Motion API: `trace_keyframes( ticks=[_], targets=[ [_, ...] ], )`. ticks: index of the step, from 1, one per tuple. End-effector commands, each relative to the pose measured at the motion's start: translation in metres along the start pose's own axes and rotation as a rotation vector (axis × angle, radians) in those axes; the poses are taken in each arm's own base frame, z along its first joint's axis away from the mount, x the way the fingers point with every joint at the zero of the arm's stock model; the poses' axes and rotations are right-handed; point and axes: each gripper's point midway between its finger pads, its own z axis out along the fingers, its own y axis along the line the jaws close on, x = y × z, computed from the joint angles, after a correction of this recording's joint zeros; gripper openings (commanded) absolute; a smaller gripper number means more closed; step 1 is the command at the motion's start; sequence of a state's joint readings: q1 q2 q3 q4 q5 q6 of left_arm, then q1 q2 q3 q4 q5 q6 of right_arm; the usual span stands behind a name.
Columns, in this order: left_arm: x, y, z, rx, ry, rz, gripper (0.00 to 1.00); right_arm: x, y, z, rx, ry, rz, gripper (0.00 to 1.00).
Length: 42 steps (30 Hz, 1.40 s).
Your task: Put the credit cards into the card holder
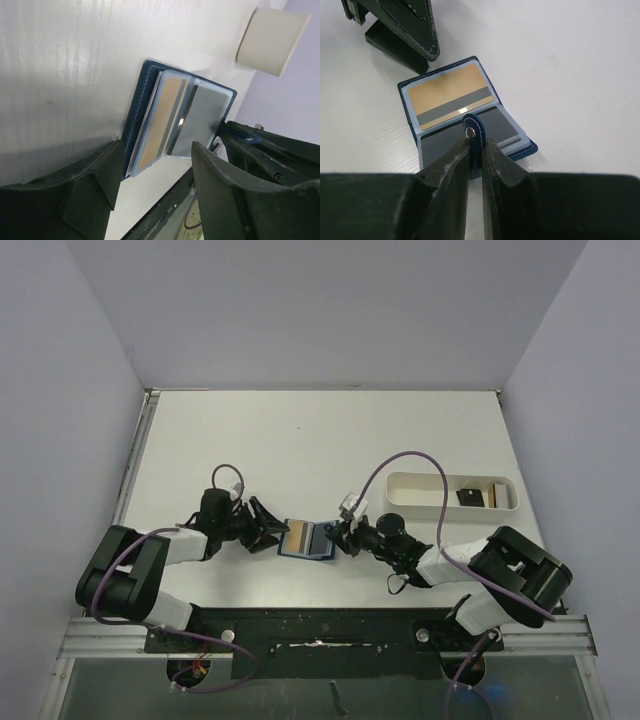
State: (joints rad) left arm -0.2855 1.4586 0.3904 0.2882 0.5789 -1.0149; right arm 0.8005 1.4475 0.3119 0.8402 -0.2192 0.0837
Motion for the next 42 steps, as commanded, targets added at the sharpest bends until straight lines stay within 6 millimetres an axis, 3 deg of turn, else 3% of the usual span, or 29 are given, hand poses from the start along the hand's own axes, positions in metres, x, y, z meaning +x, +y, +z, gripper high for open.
trace_keyframes(
  ticks=[1, 13, 23, 34, 42],
  targets=[
    [0.015, -0.012, 0.003, 0.096, 0.064, -0.063, 0.56, -0.022, 0.004, 0.006, -0.026, -0.095, -0.008, 0.07],
    [0.026, -0.075, -0.006, 0.334, 0.093, -0.100, 0.55, -0.019, 0.005, 0.007, -0.030, -0.128, 0.011, 0.07],
    [0.035, -0.110, 0.001, 0.450, 0.115, -0.073, 0.52, -0.017, 0.005, -0.002, -0.014, -0.145, 0.023, 0.07],
    [0.055, -0.122, 0.033, 0.457, 0.185, -0.056, 0.33, -0.009, 0.008, -0.021, 0.008, -0.177, 0.070, 0.07],
    [0.060, -0.105, 0.058, 0.355, 0.187, -0.020, 0.29, -0.002, 0.003, -0.036, 0.058, -0.178, 0.088, 0.08]
  ],
)
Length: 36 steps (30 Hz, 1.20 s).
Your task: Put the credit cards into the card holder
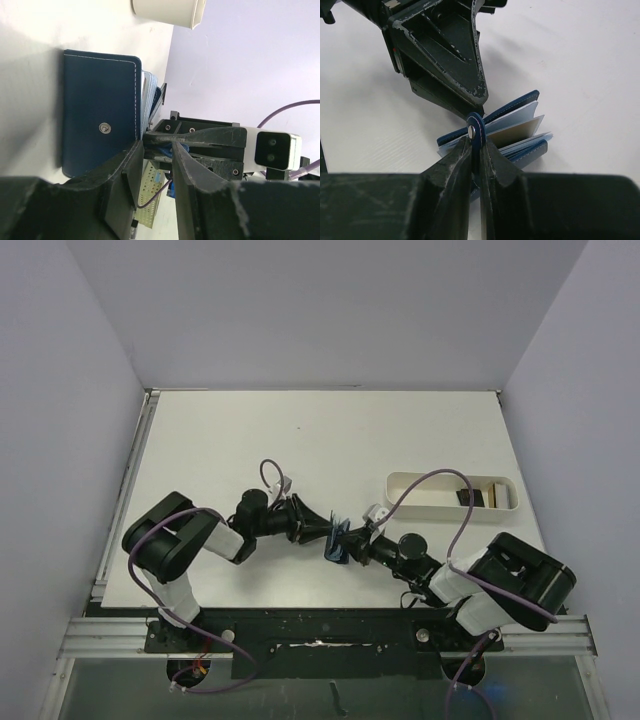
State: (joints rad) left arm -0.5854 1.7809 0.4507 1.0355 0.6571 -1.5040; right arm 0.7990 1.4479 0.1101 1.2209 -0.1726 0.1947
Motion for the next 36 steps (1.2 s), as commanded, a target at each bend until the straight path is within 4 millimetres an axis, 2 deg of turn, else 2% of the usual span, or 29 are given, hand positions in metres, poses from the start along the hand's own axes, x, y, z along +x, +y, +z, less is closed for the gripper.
trace_keyframes(
  ticks=[1, 6, 11, 15, 18, 22, 23, 26, 28, 30, 36],
  targets=[
    [-0.008, 0.010, 0.013, -0.055, -0.029, 0.063, 0.28, 0.002, 0.000, -0.010, 0.020, -0.001, 0.011, 0.08],
    [-0.006, 0.014, 0.021, -0.082, -0.025, 0.089, 0.24, 0.004, 0.000, -0.015, 0.032, 0.005, 0.019, 0.08],
    [0.004, 0.018, 0.031, -0.097, 0.010, 0.094, 0.21, 0.005, -0.003, -0.018, 0.056, 0.006, 0.032, 0.11],
    [0.007, 0.032, 0.035, -0.157, 0.019, 0.100, 0.19, 0.004, -0.004, -0.021, 0.074, -0.001, 0.048, 0.14],
    [0.006, 0.044, 0.035, -0.221, 0.015, 0.123, 0.19, 0.008, -0.006, -0.023, 0.094, 0.015, 0.072, 0.20],
    [0.001, 0.065, 0.031, -0.363, -0.005, 0.197, 0.19, 0.008, -0.003, -0.028, 0.096, 0.015, 0.118, 0.26],
    [-0.003, 0.063, 0.033, -0.383, -0.020, 0.224, 0.19, 0.007, -0.002, -0.029, 0.098, 0.020, 0.137, 0.28],
    [-0.008, 0.067, 0.029, -0.452, -0.046, 0.264, 0.19, 0.002, -0.001, -0.029, 0.123, 0.044, 0.210, 0.35],
    [-0.010, 0.070, 0.025, -0.482, -0.064, 0.281, 0.19, -0.010, -0.002, -0.032, 0.153, 0.034, 0.266, 0.39],
    [-0.012, 0.070, 0.023, -0.503, -0.080, 0.300, 0.19, -0.016, -0.012, -0.036, 0.245, 0.038, 0.355, 0.41],
    [-0.010, 0.072, 0.020, -0.563, -0.092, 0.353, 0.22, -0.007, -0.037, -0.067, 0.570, 0.120, 0.683, 0.46]
  ],
)
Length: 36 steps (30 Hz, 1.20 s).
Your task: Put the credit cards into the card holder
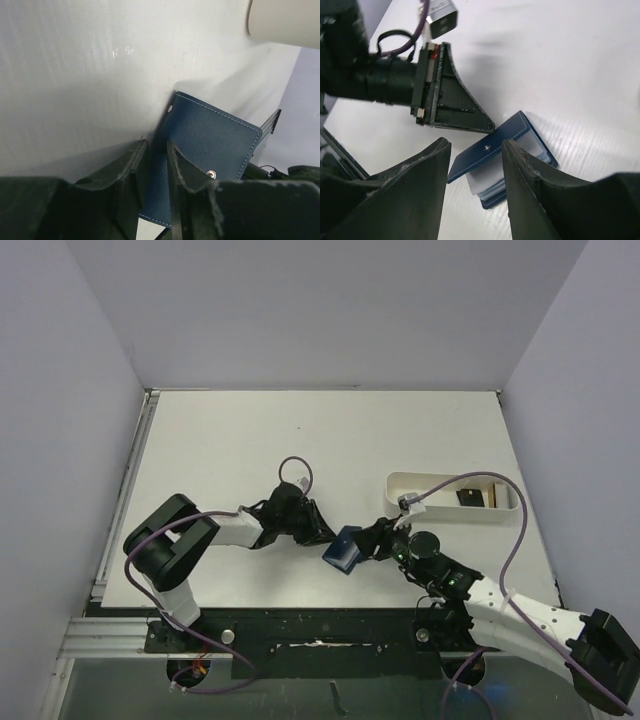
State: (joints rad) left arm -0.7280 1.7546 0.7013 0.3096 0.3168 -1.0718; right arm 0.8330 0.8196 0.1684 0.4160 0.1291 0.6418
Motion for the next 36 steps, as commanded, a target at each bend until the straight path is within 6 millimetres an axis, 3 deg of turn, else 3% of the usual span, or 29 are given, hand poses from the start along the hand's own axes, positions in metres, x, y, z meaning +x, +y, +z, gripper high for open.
trace_keyframes(
  ticks=[1, 5, 8, 14, 19, 25, 36],
  targets=[
    [0.002, 0.007, -0.004, -0.096, -0.019, 0.086, 0.23, 0.008, -0.038, -0.020, 0.337, 0.066, 0.287, 0.46],
    [0.006, 0.001, -0.005, -0.119, -0.031, 0.131, 0.29, 0.009, -0.051, -0.036, 0.524, 0.087, 0.466, 0.47],
    [0.009, -0.006, -0.007, -0.102, -0.029, 0.140, 0.29, 0.014, -0.048, -0.038, 0.585, 0.114, 0.581, 0.46],
    [0.009, -0.019, -0.018, -0.102, -0.063, 0.171, 0.28, 0.047, -0.042, -0.036, 0.710, 0.252, 0.757, 0.40],
    [0.007, -0.038, -0.027, -0.058, -0.088, 0.195, 0.28, 0.064, -0.048, -0.042, 0.828, 0.292, 0.775, 0.43],
    [0.017, -0.061, -0.029, 0.040, -0.052, 0.214, 0.28, 0.057, -0.048, -0.052, 0.881, 0.277, 0.796, 0.45],
    [0.041, -0.059, -0.018, 0.029, -0.006, 0.254, 0.25, 0.069, -0.040, -0.057, 0.857, 0.282, 0.900, 0.40]
  ],
)
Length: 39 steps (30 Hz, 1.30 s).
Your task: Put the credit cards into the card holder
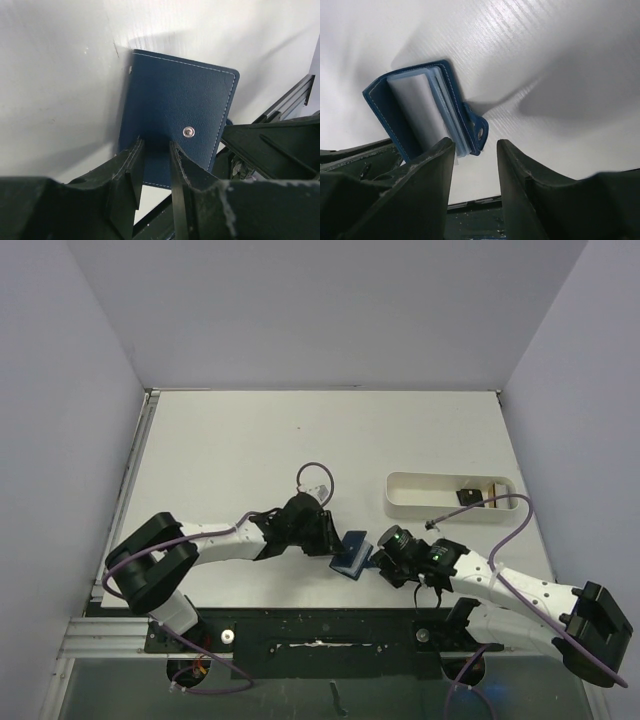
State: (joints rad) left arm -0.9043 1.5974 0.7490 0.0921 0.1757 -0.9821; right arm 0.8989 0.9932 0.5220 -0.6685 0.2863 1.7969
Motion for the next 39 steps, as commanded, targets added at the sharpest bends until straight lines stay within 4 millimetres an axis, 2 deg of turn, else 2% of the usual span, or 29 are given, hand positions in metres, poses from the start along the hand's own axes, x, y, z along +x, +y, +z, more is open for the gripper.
trace_keyframes(
  ticks=[1, 5, 7, 12, 14, 17, 20, 23, 28, 30, 31, 35, 39],
  targets=[
    [-0.004, -0.023, 0.005, 0.058, -0.019, 0.054, 0.25, 0.003, 0.001, 0.000, -0.013, 0.002, 0.054, 0.39],
    [0.000, -0.015, 0.011, 0.030, -0.012, 0.057, 0.25, 0.003, -0.002, 0.003, -0.011, -0.005, 0.057, 0.35],
    [-0.002, -0.011, 0.012, 0.012, -0.018, 0.061, 0.24, 0.001, -0.004, 0.005, -0.007, -0.021, 0.048, 0.28],
    [-0.003, -0.009, 0.014, -0.005, -0.020, 0.069, 0.24, -0.011, -0.002, 0.007, -0.039, -0.093, -0.025, 0.22],
    [-0.003, -0.010, 0.016, -0.005, -0.014, 0.071, 0.24, -0.016, 0.001, 0.008, -0.059, -0.123, -0.064, 0.23],
    [-0.004, -0.011, 0.017, -0.011, -0.013, 0.072, 0.24, -0.021, 0.001, 0.008, -0.053, -0.151, -0.094, 0.32],
    [-0.004, -0.010, 0.020, -0.015, -0.009, 0.073, 0.24, -0.023, -0.001, 0.009, -0.045, -0.164, -0.106, 0.32],
    [-0.003, -0.007, 0.022, -0.029, 0.000, 0.068, 0.24, -0.025, -0.002, 0.011, -0.041, -0.173, -0.112, 0.27],
    [-0.002, -0.004, 0.024, -0.052, 0.007, 0.064, 0.24, -0.030, 0.000, 0.010, -0.051, -0.204, -0.141, 0.10],
    [-0.002, -0.004, 0.024, -0.059, 0.007, 0.065, 0.24, -0.032, 0.009, 0.008, -0.090, -0.219, -0.183, 0.01],
    [-0.004, -0.004, 0.024, -0.067, 0.002, 0.070, 0.25, -0.033, 0.016, 0.006, -0.121, -0.225, -0.241, 0.00],
    [-0.009, -0.009, 0.026, -0.060, 0.002, 0.074, 0.27, -0.036, 0.047, -0.004, -0.260, -0.269, -0.437, 0.00],
    [-0.017, -0.020, 0.030, 0.003, 0.018, 0.047, 0.28, -0.038, 0.066, -0.006, -0.320, -0.276, -0.611, 0.00]
  ],
)
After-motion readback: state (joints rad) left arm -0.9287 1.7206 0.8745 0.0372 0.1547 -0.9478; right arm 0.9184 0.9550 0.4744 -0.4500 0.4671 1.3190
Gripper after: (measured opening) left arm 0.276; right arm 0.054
